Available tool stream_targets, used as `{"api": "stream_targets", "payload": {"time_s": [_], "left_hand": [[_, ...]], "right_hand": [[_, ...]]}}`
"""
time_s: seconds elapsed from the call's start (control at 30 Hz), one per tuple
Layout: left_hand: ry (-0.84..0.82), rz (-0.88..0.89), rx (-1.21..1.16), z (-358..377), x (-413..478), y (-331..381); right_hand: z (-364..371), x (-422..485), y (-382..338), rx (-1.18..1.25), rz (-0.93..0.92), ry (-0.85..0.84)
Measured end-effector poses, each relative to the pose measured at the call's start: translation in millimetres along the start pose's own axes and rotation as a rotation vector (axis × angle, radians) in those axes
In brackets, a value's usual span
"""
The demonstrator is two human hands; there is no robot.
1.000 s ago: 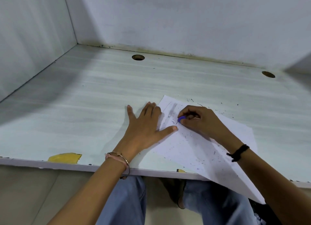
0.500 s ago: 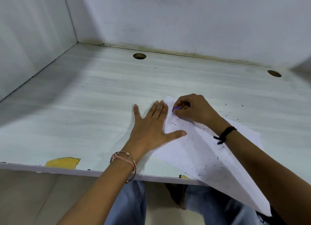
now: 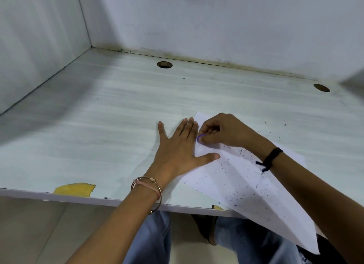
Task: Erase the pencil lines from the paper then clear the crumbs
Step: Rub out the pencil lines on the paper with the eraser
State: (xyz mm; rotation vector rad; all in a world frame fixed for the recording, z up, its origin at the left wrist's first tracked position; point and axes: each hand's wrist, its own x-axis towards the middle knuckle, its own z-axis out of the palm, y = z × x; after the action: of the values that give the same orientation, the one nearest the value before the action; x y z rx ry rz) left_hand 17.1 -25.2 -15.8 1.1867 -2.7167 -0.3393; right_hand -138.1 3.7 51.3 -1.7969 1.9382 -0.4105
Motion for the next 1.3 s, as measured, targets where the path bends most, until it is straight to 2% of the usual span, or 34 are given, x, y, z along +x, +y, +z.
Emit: {"api": "stream_targets", "payload": {"time_s": [0.1,0.27,0.4,0.53,0.7,0.83,0.97,1.07,1.13,1.23,1.3], "left_hand": [[0.006,-0.005,-0.004,0.1,-0.5,0.9],[0.012,0.007,0.013,1.7,0.6,-1.1],[0.005,-0.004,-0.003,0.9,-0.2,0.1],[-0.004,0.007,0.01,0.9,0.4,-0.4],[0.01,-0.007,0.003,1.5,-0.2,0.4],[-0.01,0.0,0.013,0.3,0.7,0.0],[0.0,-0.006,-0.001,0.6,-0.5,1.3],[0.015,-0.01,-0.024,1.0,-0.5,0.9],[0.034,-0.029,-0.049,2.0,1.4,1.3],[0.054,-0.057,-0.01,0.5,8.5,4.7],[0.097,-0.041,0.07,-1.3,16.0,8.0]], "right_hand": [[-10.2,7.6,5.0,0.013,0.056,0.132],[1.1,2.6,-3.0,-0.033,-0.015,-0.012],[-12.5,8.5,8.9,0.028,0.058,0.146],[5.6,-1.4,0.5,-0.012,-0.042,0.021],[-9.1,9.7,13.4,0.039,0.075,0.185],[7.9,-0.2,3.8,0.014,-0.029,0.077],[-1.3,10.6,15.4,0.066,0.052,0.204],[-2.2,12.9,23.4,0.102,0.066,0.191],[-1.9,7.0,33.6,0.27,0.069,0.185],[-4.4,-0.1,49.1,0.724,0.1,0.207],[-2.2,0.3,53.2,0.783,0.106,0.221]]}}
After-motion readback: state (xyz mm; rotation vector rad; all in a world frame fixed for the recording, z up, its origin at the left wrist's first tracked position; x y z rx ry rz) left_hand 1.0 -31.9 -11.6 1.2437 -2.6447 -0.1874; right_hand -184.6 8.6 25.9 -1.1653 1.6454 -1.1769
